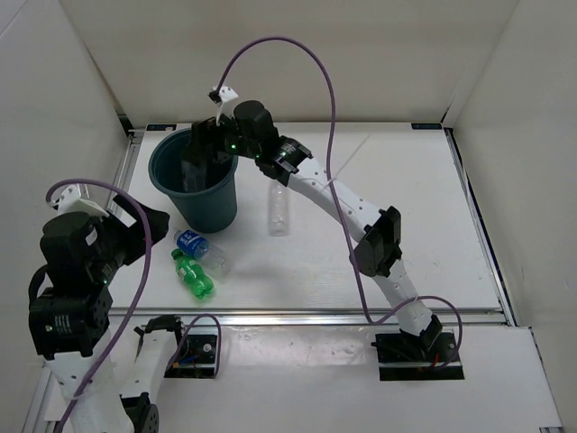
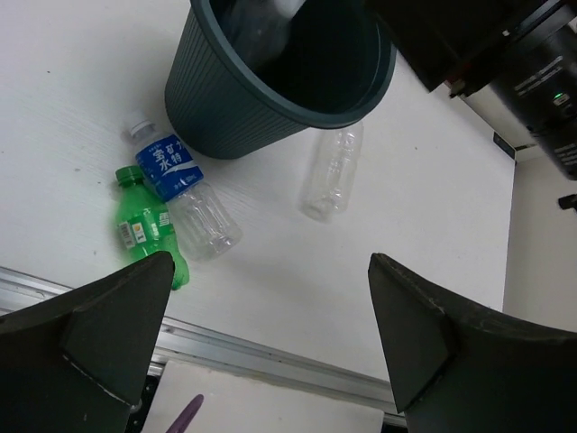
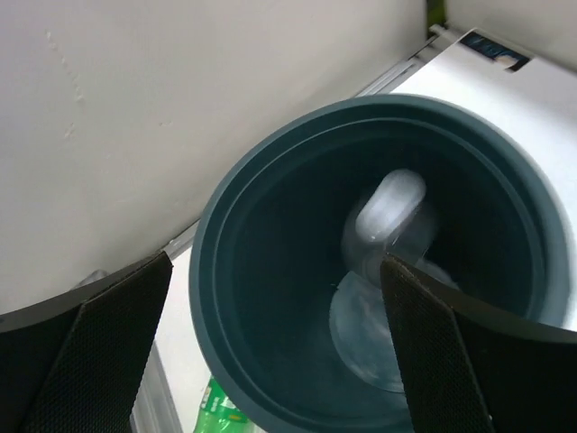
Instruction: Put the plastic bottles in the bin
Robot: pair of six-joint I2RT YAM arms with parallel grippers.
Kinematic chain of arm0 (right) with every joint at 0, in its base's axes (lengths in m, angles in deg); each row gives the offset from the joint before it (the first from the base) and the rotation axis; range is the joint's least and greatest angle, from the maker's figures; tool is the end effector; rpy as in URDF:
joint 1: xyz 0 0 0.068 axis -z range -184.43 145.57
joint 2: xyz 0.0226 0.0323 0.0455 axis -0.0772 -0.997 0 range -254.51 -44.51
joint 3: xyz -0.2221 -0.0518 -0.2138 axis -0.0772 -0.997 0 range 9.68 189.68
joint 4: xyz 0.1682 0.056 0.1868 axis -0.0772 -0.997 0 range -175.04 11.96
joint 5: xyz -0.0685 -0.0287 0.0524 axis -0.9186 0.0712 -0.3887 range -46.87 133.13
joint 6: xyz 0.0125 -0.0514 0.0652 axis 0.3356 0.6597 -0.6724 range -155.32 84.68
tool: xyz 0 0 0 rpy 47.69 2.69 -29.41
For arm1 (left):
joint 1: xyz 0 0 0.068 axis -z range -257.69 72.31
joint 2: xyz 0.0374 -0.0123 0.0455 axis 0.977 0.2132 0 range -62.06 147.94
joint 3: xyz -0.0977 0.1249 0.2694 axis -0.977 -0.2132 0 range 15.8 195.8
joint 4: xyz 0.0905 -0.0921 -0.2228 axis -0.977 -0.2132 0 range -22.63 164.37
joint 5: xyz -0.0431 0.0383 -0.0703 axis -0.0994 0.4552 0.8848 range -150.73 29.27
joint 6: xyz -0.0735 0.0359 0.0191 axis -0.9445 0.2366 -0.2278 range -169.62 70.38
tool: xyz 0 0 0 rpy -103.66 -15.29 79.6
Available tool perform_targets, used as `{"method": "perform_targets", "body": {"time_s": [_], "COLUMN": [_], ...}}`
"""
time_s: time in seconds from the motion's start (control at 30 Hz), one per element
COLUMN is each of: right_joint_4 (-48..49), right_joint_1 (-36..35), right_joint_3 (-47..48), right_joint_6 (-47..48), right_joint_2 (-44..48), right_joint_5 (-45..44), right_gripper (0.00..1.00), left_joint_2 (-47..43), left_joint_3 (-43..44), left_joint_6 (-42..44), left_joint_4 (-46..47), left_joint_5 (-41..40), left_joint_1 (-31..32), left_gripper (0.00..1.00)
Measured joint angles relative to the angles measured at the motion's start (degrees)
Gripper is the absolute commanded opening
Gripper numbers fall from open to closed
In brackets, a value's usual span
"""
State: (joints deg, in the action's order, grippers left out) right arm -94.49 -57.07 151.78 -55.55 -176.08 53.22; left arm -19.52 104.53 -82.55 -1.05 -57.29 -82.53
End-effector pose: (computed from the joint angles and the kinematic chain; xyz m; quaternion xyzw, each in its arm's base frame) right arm 0.3500 0.4798 0.4296 -0.2630 0.6940 0.4487 0.4979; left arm 0.0476 -0.0004 0.4629 -0.2648 0.8208 -0.1479 0.4841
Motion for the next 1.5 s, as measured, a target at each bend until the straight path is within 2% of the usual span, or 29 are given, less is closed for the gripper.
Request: {"method": "perform_targets", "body": {"time_s": [0.2, 0.27, 0.37, 0.47, 0.57, 0.67, 0.9, 1.23, 1.3, 1.43, 1.5], "right_joint_4": [-1.8, -3.4, -5.5, -8.5, -11.4, -14.4, -20.0, -18.1, -16.5, -13.1, -11.8], "right_joint_1": [3.1, 4.5, 8.9, 16.1, 22.7, 24.7, 22.1, 21.1, 21.0, 20.5, 20.3], "right_joint_3": [-0.9, -4.3, -15.7, -18.3, -17.7, -16.6, -18.5, -16.2, -15.0, -14.7, -14.4], "right_joint_6": [0.0, -0.5, -3.6, -6.4, -7.9, -8.1, -9.7, -15.9, -17.6, -20.1, -21.2], "right_joint_2": [3.9, 7.7, 16.9, 19.6, 16.6, 9.9, -5.0, -13.2, -14.6, -16.3, -17.1], "right_joint_5": [-2.1, -4.8, -6.8, -5.5, -2.9, -0.2, 9.2, 19.6, 22.0, 26.1, 28.0], "right_gripper": [1.00, 1.00, 1.00, 1.00, 1.00, 1.00, 1.00, 1.00, 0.99, 0.88, 0.86], "left_joint_2": [-5.2, -5.8, -5.8, -5.8, -5.8, -6.0, -5.9, -3.4, -2.4, -1.1, -1.0], "left_joint_3": [-4.2, -5.4, -5.9, -5.9, -5.9, -6.9, -10.6, -11.0, -11.0, -10.4, -10.0], "left_joint_6": [0.4, 0.4, 0.4, 0.3, 0.3, 0.2, -0.9, -1.4, -1.4, -1.4, -1.4], "left_joint_4": [0.4, 0.4, 0.8, 1.6, 2.3, 3.2, 2.9, 1.7, 1.6, 1.2, 0.9], "left_joint_5": [-2.0, -2.6, -3.2, -3.9, -4.4, -4.6, -4.9, -5.8, -6.0, -6.1, -6.1], "left_joint_1": [0.0, 0.0, 0.0, 0.0, 0.0, 0.0, 0.0, 0.0, 0.0, 0.0, 0.0], "left_gripper": [1.00, 1.00, 1.00, 1.00, 1.00, 1.00, 1.00, 1.00, 1.00, 1.00, 1.00]}}
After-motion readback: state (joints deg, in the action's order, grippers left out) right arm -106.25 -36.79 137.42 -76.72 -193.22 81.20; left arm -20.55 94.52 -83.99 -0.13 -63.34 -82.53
